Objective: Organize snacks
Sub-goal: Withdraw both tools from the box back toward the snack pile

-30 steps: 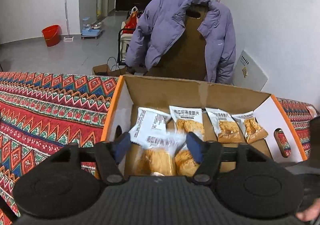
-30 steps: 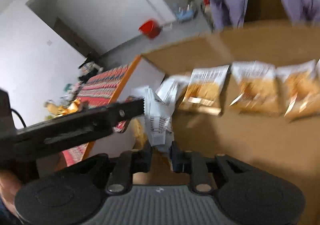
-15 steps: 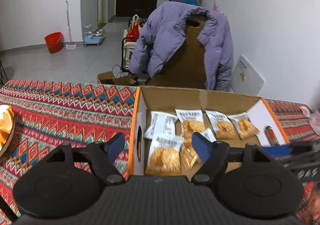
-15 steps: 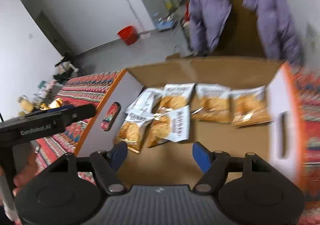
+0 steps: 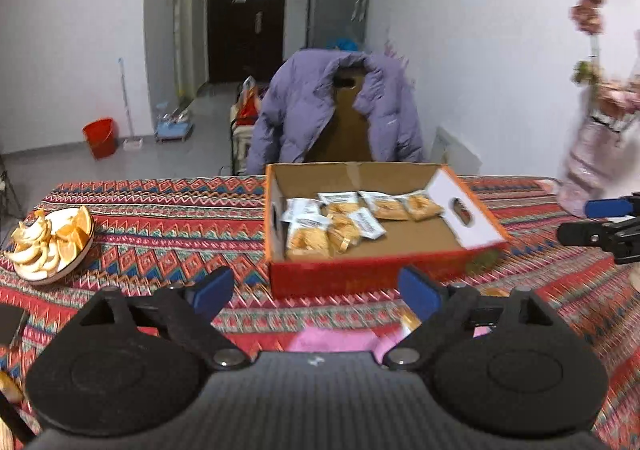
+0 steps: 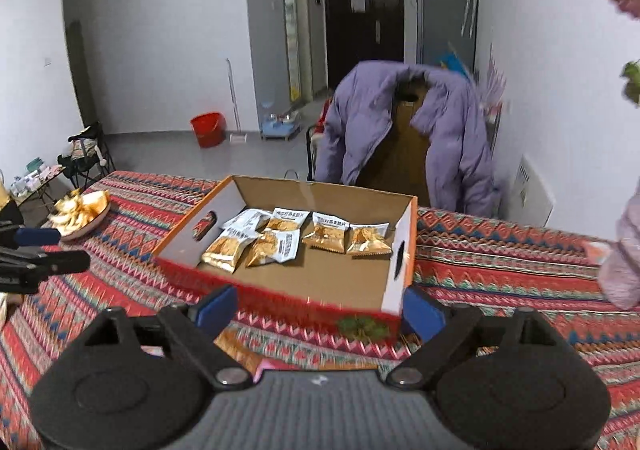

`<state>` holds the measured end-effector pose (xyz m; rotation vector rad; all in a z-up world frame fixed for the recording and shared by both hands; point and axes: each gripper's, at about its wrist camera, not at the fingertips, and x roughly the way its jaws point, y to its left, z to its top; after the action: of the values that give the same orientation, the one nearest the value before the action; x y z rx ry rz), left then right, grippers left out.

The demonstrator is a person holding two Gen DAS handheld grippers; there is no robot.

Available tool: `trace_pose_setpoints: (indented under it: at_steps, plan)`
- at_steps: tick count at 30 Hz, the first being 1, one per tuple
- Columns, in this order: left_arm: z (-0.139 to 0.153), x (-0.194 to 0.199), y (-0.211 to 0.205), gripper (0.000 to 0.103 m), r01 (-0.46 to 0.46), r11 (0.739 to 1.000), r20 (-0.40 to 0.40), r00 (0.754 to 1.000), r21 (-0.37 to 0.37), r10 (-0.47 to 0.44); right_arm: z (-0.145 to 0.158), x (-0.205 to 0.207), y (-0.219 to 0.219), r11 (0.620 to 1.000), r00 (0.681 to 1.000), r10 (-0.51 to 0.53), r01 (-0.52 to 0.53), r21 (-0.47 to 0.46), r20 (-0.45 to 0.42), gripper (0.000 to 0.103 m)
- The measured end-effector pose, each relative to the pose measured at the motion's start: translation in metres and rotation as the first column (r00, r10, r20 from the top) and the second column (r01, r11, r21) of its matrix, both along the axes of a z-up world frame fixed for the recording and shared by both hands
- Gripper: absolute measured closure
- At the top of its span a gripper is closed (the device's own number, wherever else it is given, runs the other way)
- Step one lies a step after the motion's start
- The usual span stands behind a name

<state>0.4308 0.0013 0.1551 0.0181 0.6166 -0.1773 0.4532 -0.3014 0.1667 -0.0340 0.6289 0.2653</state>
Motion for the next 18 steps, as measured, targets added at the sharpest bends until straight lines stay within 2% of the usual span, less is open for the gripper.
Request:
trace_pose_setpoints:
  at_steps: [4,11,14,16,18]
  plan:
    - [-0.008,-0.064,0.000,0.006,0.014,1.000,0.067,0.998,0.007,-0.015,-0.008,-0.061,-0.003,1.000,0.998,0.006,-0.005,-0.011,0.062,0.009]
    - [-0.041,-0.164,0.000,0.005,-0.012,1.000,0.144,0.990,-0.001,0.012,-0.043,-0.168,0.006,0.999,0.989,0.033,-0.034,0.007,0.143,0.004]
    - [-0.054,-0.209,0.001,0.004,-0.054,0.998,0.206,0.977,0.027,0.048,-0.060,-0.217,0.013,1.000,0.980,0.003,0.001,-0.022,0.197,0.002]
    - [-0.060,-0.235,0.005,0.003,-0.088,0.996,0.226,0.971,0.014,0.082,-0.072,-0.245,0.021,0.998,0.973,-0.010,0.024,-0.060,0.232,0.001]
    - [-0.065,-0.254,0.009,0.002,-0.092,0.996,0.231,0.969,-0.003,0.091,-0.085,-0.270,0.025,0.997,0.968,-0.025,0.041,-0.058,0.251,0.001]
